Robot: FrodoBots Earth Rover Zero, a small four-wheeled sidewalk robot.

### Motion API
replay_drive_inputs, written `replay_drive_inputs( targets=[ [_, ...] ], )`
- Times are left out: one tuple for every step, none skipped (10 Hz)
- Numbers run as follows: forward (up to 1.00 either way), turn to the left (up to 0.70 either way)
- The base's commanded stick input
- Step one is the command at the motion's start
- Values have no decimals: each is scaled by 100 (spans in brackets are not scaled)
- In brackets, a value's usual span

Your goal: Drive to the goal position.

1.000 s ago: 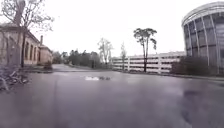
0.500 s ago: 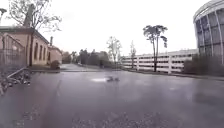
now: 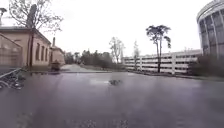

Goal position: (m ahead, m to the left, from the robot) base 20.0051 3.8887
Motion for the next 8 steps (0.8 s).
replay_drive_inputs(
  targets=[
    [100,0],
    [100,0],
    [100,0],
    [100,0],
    [100,0],
    [100,0],
    [100,0],
    [100,0]
  ],
)
